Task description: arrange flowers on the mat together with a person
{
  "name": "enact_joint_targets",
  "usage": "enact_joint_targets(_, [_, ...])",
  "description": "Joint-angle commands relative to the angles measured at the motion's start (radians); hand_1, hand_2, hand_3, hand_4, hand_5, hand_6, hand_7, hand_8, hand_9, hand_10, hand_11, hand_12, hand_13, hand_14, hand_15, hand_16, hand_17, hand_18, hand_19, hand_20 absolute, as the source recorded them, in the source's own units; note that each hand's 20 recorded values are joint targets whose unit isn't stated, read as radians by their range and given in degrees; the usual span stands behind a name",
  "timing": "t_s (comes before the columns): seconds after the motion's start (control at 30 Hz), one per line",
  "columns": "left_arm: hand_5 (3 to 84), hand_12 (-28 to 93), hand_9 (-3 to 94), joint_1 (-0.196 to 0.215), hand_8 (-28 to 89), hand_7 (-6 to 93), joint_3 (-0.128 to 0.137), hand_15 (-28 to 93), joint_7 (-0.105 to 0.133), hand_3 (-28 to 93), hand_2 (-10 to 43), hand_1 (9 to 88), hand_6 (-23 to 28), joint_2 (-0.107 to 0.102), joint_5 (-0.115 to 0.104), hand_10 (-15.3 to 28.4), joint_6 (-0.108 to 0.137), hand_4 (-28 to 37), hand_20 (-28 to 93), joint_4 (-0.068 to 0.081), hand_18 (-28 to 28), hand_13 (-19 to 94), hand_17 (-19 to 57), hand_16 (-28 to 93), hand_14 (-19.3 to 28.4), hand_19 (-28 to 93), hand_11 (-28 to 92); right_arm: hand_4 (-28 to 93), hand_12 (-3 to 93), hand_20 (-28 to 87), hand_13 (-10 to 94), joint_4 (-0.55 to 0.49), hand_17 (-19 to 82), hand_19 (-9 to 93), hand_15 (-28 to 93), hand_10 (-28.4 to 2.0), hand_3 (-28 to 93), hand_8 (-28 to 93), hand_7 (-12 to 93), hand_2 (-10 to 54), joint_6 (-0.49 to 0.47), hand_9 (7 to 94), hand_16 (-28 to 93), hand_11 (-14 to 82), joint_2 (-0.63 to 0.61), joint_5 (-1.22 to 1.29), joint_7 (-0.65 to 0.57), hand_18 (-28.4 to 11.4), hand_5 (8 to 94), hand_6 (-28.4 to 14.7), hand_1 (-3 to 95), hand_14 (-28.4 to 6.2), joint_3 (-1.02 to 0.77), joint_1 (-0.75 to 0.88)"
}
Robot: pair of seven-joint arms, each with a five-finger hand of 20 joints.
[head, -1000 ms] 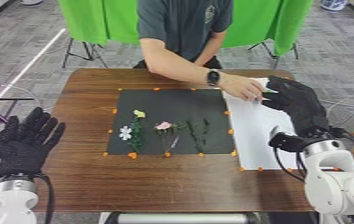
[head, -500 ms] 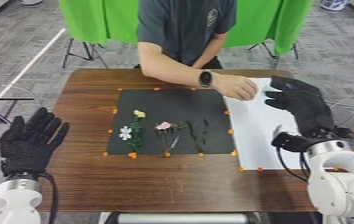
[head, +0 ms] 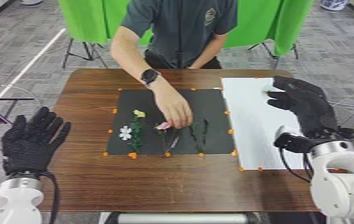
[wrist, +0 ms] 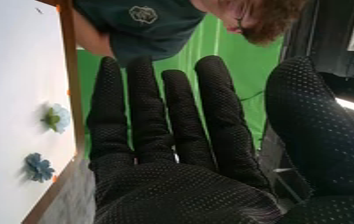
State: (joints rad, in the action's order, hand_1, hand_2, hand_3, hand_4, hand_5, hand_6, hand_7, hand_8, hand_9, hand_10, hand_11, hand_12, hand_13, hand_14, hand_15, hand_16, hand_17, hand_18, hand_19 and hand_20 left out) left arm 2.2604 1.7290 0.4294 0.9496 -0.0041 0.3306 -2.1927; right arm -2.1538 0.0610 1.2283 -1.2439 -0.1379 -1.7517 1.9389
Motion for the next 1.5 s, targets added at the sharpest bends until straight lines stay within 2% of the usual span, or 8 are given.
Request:
enact_joint_targets(0.03, [57.2,20,55.0,0.0,-8,24.5,-0.009,55,-0.003,73,13.1,31.7,8.3,0.006,0.0,16.2,0.004,-27.3,28,0.008,18.9,44,0.2,2,18.1,43,28,-24,13.0,20,37,-0.01,16,59,32,-14.4,80,-14,20,3.2,0.001,41.8,15,12.5,-0.008,-0.003,0.0,-18.8,49.7,-5.1,31.8,-14.7,-0.012,0.013])
enact_joint_targets(0.3, [57.2,20,55.0,-0.002,-8,24.4,-0.01,55,-0.007,73,13.1,31.7,8.4,0.007,-0.003,16.2,0.007,-27.3,28,0.011,18.8,44,0.3,2,18.1,43,28,-24,13.0,20,37,-0.012,16,59,32,-14.5,80,-14,20,3.1,-0.001,41.6,15,12.5,-0.004,-0.003,-0.01,-18.9,49.7,-5.1,31.8,-14.8,-0.014,0.018])
enact_joint_targets(0.43, [57.2,20,55.0,0.011,-8,24.5,-0.002,55,0.002,73,13.1,31.7,8.4,0.01,-0.003,16.2,0.01,-27.3,28,0.005,18.8,44,0.3,2,18.1,43,28,-24,13.0,20,37,-0.008,16,59,32,-14.4,80,-14,20,3.1,0.003,41.6,15,12.5,-0.006,-0.008,-0.01,-18.9,49.6,-5.1,31.9,-14.9,-0.015,0.014])
enact_joint_targets(0.6, [57.2,20,55.0,0.001,-8,24.4,-0.006,55,-0.002,73,13.1,31.7,8.4,0.006,-0.002,16.2,0.006,-27.3,28,0.009,18.8,44,0.3,3,18.1,43,28,-24,13.0,20,37,-0.01,16,59,32,-14.4,80,-14,20,3.1,0.005,41.5,15,12.6,-0.003,-0.004,-0.008,-18.9,49.5,-5.1,32.0,-14.8,-0.019,0.017])
enact_joint_targets(1.07, [57.2,20,54.9,0.025,-8,24.5,0.001,55,0.01,73,12.9,31.5,8.3,0.012,-0.007,16.2,0.01,-27.2,28,-0.002,18.8,44,0.2,2,18.1,43,28,-24,13.0,19,37,-0.004,16,58,32,-14.4,80,-14,20,2.9,-0.013,41.4,15,12.4,-0.015,-0.054,0.004,-19.1,49.4,-5.1,31.8,-14.8,-0.031,0.003])
enact_joint_targets(1.2, [57.1,20,55.0,0.019,-8,24.5,0.005,55,0.01,73,12.9,31.5,8.4,0.008,-0.004,16.2,0.015,-27.2,28,-0.003,18.8,43,0.2,2,18.1,43,28,-24,13.0,16,36,0.014,16,53,31,-14.4,80,-14,20,2.8,0.022,41.4,14,12.4,-0.032,-0.189,0.014,-16.7,49.3,-5.2,31.8,-14.5,-0.024,-0.007])
enact_joint_targets(1.33, [57.1,20,54.7,0.024,-8,24.4,0.007,54,0.008,73,12.9,31.6,8.5,0.005,0.024,16.2,0.011,-27.2,28,-0.007,18.8,43,0.2,2,18.2,43,28,-24,12.7,13,30,0.024,14,48,26,-14.5,81,-14,20,2.5,0.036,41.6,12,12.9,-0.035,-0.335,0.03,-13.9,49.3,-4.9,31.4,-12.4,-0.026,-0.001])
enact_joint_targets(1.5, [57.1,20,54.6,0.028,-8,24.4,0.007,54,0.011,73,12.8,31.5,8.4,0.006,0.016,16.2,0.009,-27.1,28,-0.008,18.8,43,0.3,2,18.2,43,28,-24,11.9,11,24,0.121,9,46,20,-14.0,81,-14,20,1.6,0.048,39.5,8,10.9,-0.056,-0.717,0.075,-12.5,48.1,-4.2,31.3,-10.7,-0.017,-0.047])
